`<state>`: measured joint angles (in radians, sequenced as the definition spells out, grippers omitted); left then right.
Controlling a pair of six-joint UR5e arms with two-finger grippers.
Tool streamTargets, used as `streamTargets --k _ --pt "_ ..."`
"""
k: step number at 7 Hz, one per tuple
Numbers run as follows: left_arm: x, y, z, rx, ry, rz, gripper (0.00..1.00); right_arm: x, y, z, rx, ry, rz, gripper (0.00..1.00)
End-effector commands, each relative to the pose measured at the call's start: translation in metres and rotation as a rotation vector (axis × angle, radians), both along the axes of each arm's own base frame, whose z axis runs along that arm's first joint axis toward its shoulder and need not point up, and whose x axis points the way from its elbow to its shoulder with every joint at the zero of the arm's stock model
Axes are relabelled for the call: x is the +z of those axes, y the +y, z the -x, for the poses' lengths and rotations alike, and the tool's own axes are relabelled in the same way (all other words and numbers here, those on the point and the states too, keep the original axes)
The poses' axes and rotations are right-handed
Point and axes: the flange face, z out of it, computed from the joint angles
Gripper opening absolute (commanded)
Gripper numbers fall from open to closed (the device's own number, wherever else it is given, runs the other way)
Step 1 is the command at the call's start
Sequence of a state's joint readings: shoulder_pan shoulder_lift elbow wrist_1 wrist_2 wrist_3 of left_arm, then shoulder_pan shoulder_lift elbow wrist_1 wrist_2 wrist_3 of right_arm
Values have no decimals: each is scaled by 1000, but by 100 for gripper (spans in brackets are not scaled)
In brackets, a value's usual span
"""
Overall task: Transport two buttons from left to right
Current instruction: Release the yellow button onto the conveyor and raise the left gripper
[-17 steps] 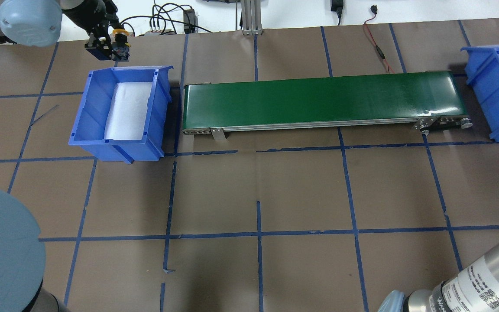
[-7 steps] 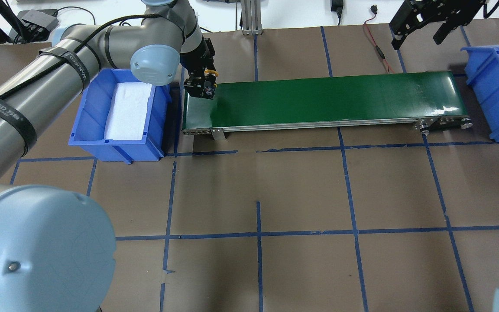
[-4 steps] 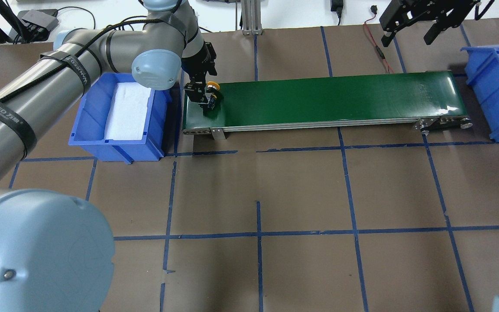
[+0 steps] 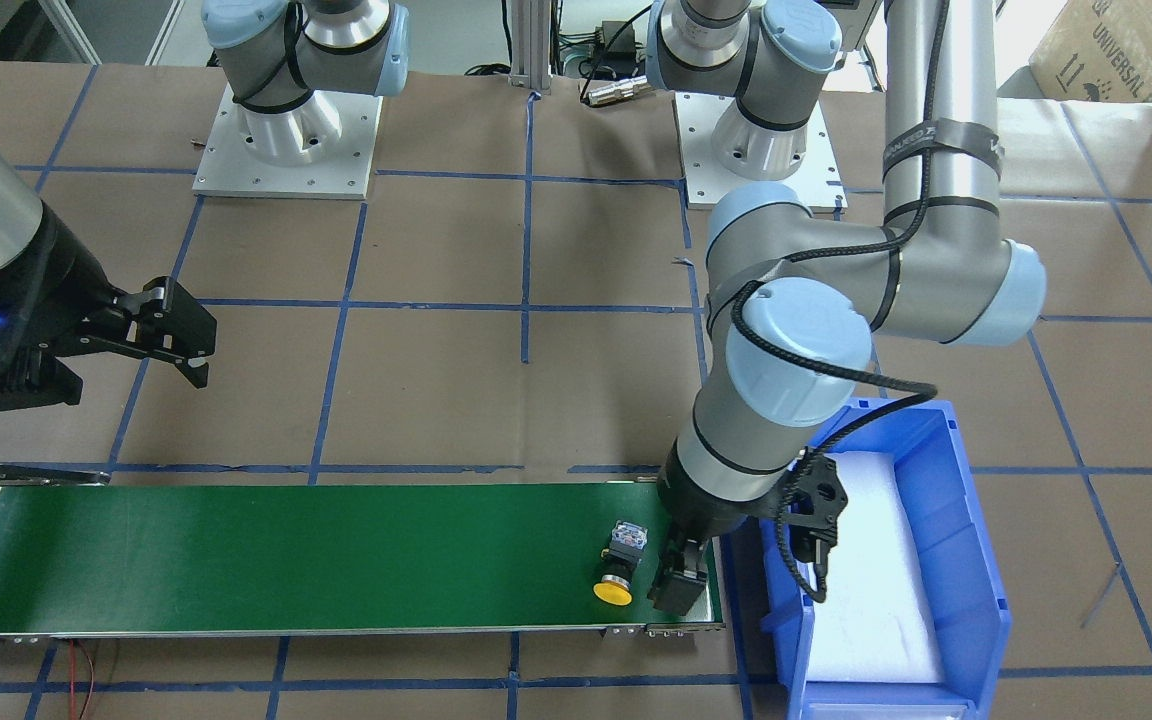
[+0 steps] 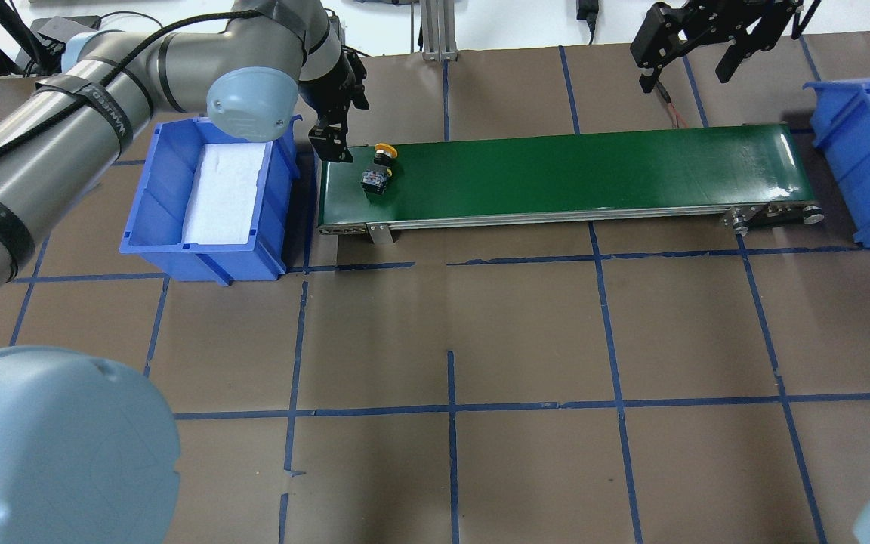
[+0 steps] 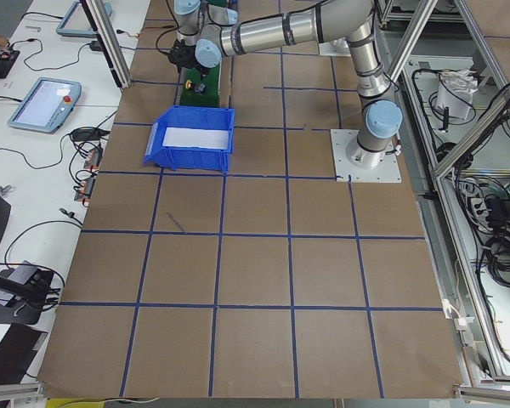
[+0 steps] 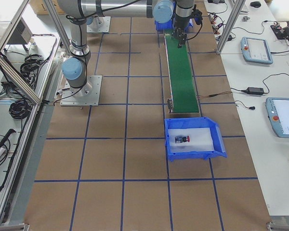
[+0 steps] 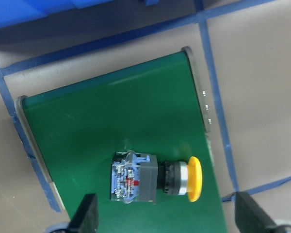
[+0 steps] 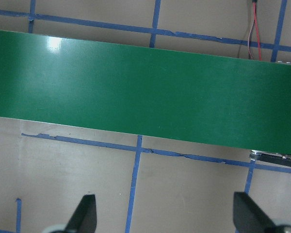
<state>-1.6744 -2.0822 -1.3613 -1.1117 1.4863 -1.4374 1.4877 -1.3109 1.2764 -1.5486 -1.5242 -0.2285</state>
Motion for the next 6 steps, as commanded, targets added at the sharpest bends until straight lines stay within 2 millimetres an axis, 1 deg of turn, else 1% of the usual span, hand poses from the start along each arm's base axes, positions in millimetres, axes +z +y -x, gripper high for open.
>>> streamTargets --k 1,2,3,4,5,6 --pt "40 -15 -80 -53 -35 73 100 -7 -3 -2 -1 -19 -8 100" --pt "63 -15 -135 -207 -86 117 100 -4 -1 -7 5 -14 -4 100" --pt "85 0 -193 -288 -108 78 100 -16 -1 -28 22 -13 -22 100" --pt "89 16 -236 -383 -103 3 100 -28 -5 -59 2 -1 -8 100" --pt "90 19 -251 -489 -117 3 100 -46 -13 -88 -25 1 1 100" --pt "87 20 -250 -519 -115 -5 100 -64 -21 -100 -44 0 3 100"
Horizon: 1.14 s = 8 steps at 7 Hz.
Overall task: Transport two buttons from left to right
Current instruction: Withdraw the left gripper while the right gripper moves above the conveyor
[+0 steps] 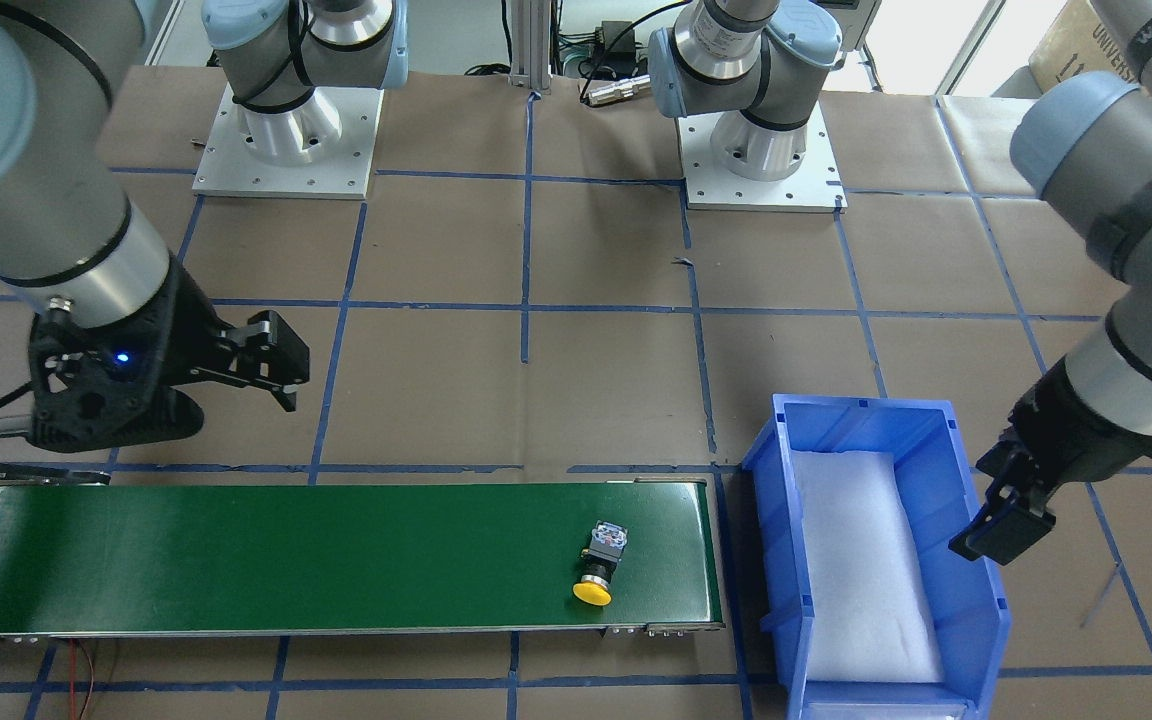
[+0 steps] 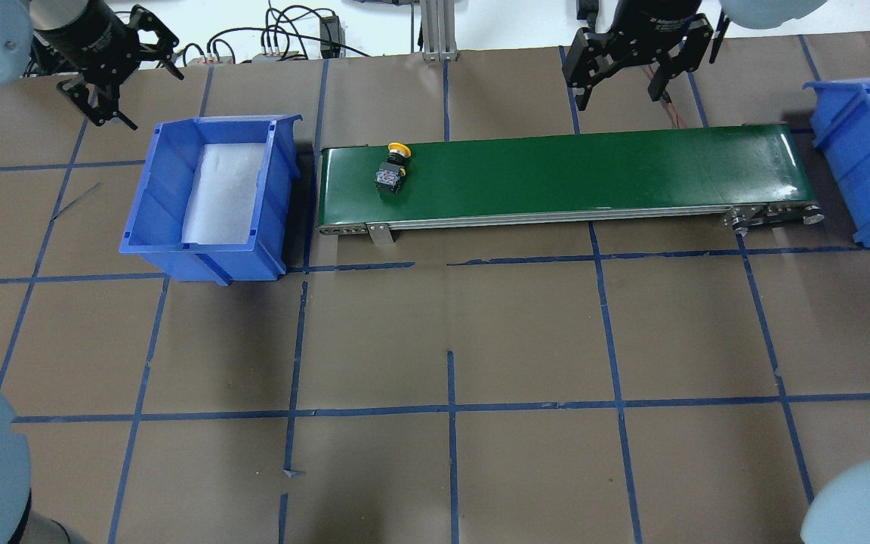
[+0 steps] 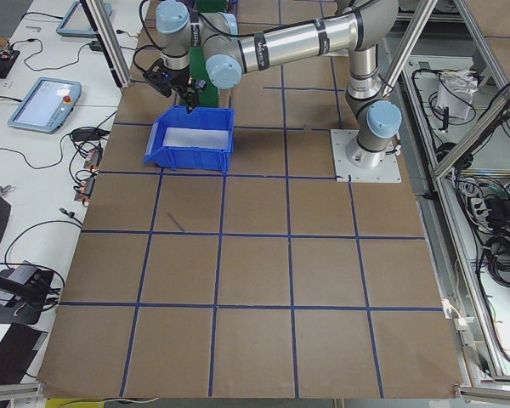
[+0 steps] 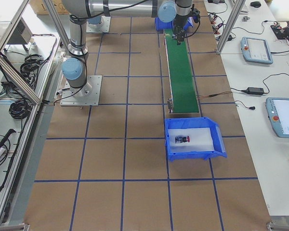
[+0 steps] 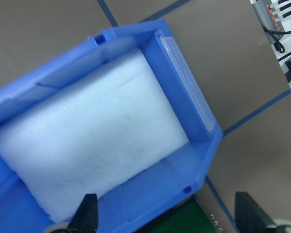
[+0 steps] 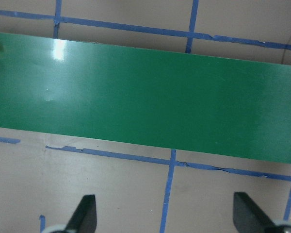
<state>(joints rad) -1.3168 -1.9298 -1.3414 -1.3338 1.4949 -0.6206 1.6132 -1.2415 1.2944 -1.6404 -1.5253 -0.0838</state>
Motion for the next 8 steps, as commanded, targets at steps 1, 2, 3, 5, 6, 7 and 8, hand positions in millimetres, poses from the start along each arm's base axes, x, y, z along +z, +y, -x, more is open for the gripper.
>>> streamTargets --k 1,2,3,5,6,7,8 --pt "-2 6 -6 -65 5 -29 100 -29 -11 -22 -28 3 -5 100" --pt "-1 7 -3 -26 15 -30 100 -28 -11 -19 -31 4 -7 100" --pt "0 7 -3 43 21 -32 100 -29 -13 -16 -34 3 -5 100" --pt "-4 7 -2 49 23 -40 100 -29 -13 -10 -40 7 -9 100" --pt "-4 7 -2 49 23 -40 100 -30 -14 -6 -45 7 -11 100" --pt "0 7 -2 48 21 -33 100 -30 -14 -5 -45 7 -12 100" --pt "-4 7 -1 49 24 -42 100 -32 -15 -3 -46 7 -15 100"
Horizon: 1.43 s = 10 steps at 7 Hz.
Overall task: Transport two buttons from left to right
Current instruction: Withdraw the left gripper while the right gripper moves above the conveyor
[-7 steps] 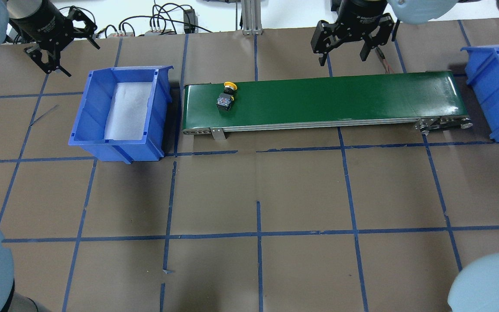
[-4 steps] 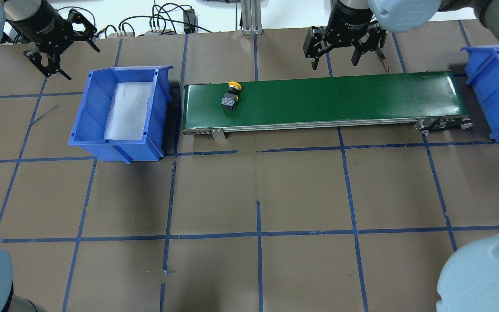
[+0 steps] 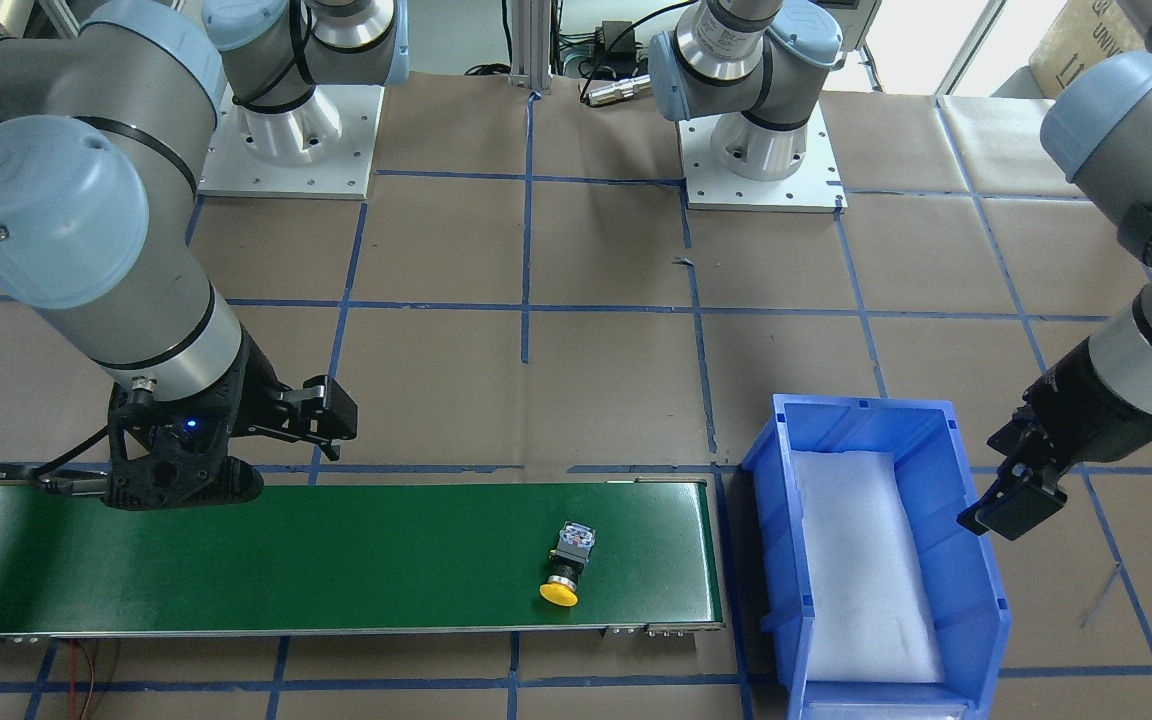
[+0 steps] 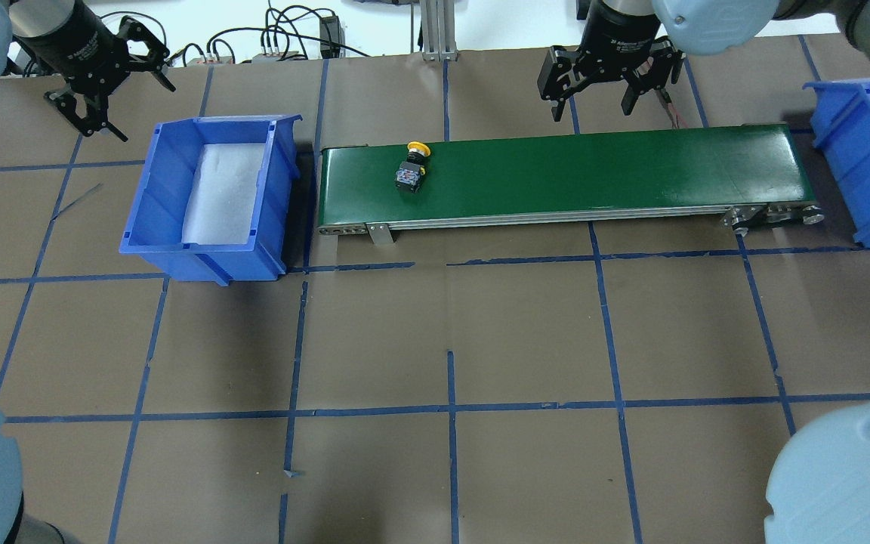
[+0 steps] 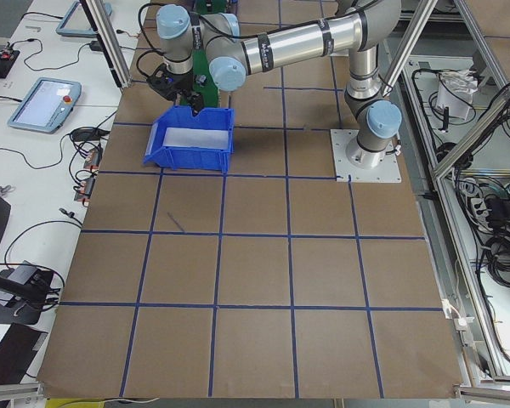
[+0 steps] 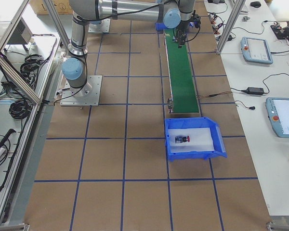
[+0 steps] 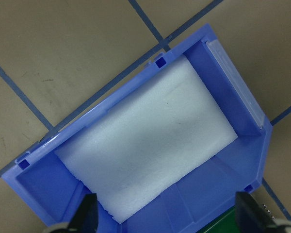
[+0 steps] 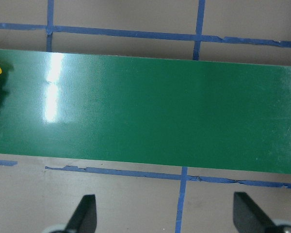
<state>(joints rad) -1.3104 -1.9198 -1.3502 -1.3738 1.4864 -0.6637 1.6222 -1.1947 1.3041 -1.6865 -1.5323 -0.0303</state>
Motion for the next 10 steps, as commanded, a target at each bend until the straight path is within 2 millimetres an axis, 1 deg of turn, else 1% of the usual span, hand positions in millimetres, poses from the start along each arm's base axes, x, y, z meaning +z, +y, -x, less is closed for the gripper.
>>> streamTargets --k 1,2,3,4,6,7,9,10 --pt "-6 1 7 -10 4 -14 100 -3 0 2 -2 0 -5 100" --pt "-3 0 10 -19 2 -10 100 -3 0 3 0 0 -5 100" --pt "-11 3 10 -16 3 -32 100 -4 0 2 -2 -1 -6 100" --pt "-18 7 11 -13 20 -89 100 -4 0 3 0 0 -6 100" --pt "-12 7 10 -19 13 -88 100 -4 0 2 -2 0 -5 100" --pt "-12 8 9 -69 14 -83 100 -5 -1 2 0 -1 -6 100" --pt "-11 -3 8 -259 -6 -32 100 -4 1 -2 -8 -1 -5 100" --pt "-6 -8 11 -308 -32 7 100 -9 -1 -7 -28 -7 -8 100"
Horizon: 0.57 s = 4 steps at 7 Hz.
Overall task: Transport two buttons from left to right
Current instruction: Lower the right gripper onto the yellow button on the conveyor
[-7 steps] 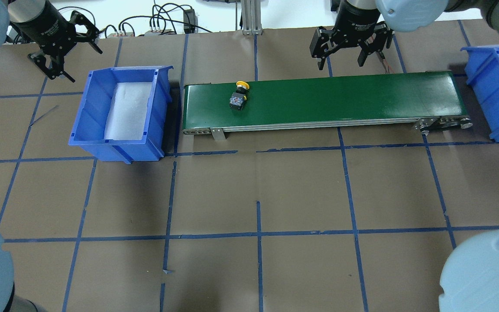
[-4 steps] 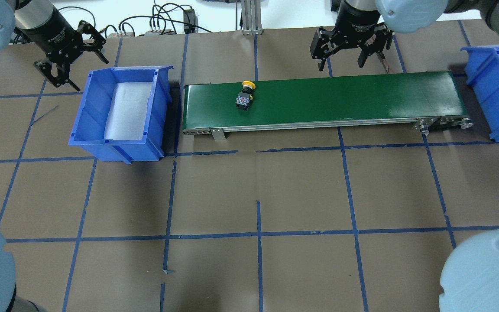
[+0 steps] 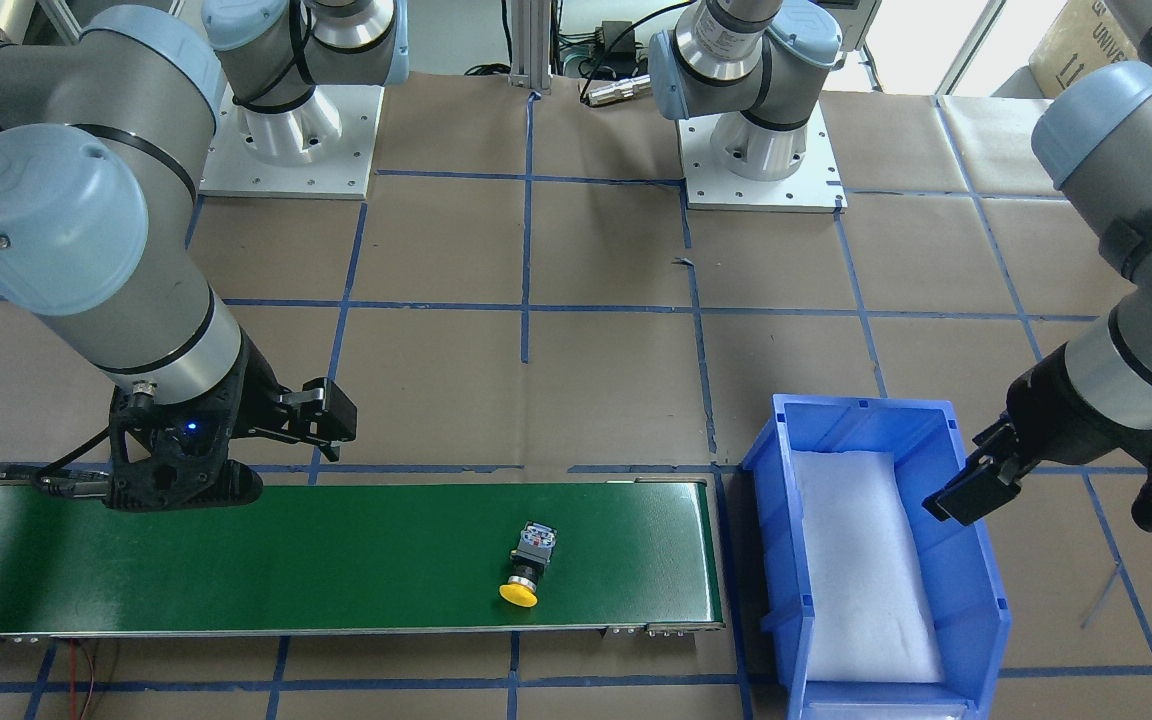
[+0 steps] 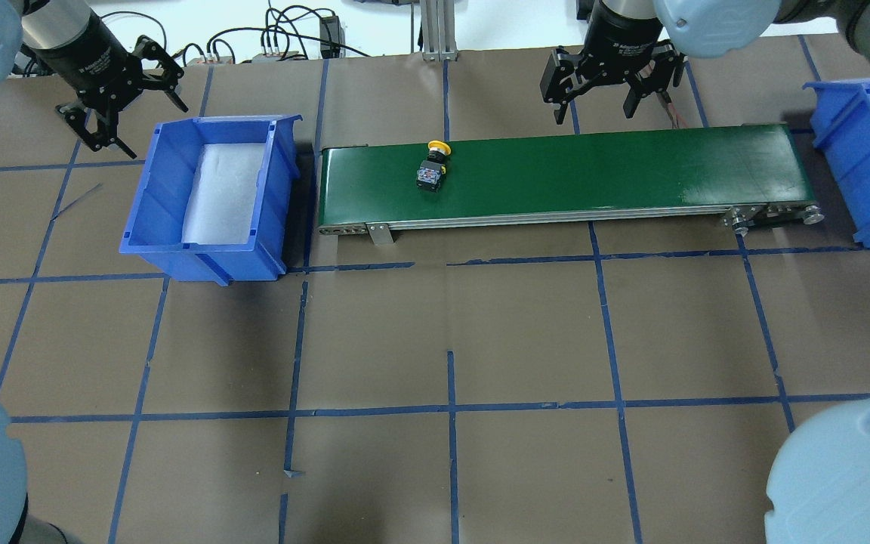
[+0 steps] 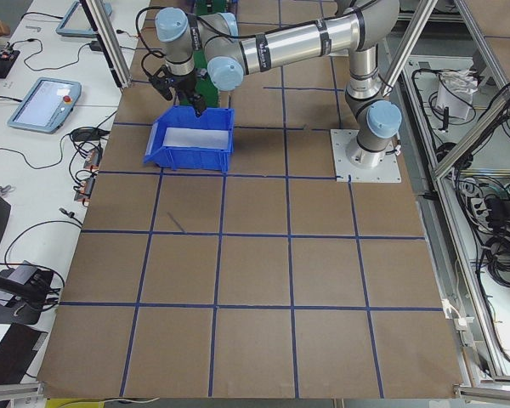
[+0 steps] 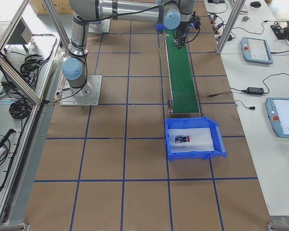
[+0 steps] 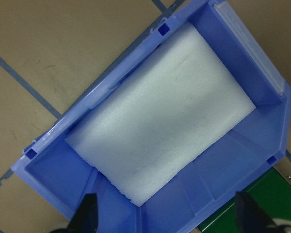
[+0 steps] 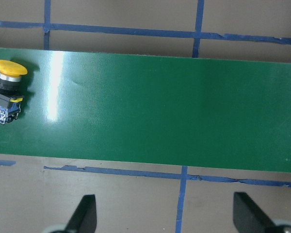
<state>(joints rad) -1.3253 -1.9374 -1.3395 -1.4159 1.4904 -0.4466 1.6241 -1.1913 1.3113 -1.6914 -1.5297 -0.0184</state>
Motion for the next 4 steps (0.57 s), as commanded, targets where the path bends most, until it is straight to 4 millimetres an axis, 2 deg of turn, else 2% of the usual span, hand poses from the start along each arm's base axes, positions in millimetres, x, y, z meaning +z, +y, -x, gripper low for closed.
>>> streamTargets --k 1,2,3,4 --pt "19 -2 28 -133 -44 73 100 -12 -8 -8 -98 -14 6 100" --pt "29 -1 59 -185 -110 96 100 -34 -23 -16 -193 -25 28 100" --pt "35 3 83 -223 -127 107 100 -50 -26 -39 -267 -24 29 100" --pt "44 7 92 -273 -142 123 100 -67 -30 -59 -289 -17 35 100"
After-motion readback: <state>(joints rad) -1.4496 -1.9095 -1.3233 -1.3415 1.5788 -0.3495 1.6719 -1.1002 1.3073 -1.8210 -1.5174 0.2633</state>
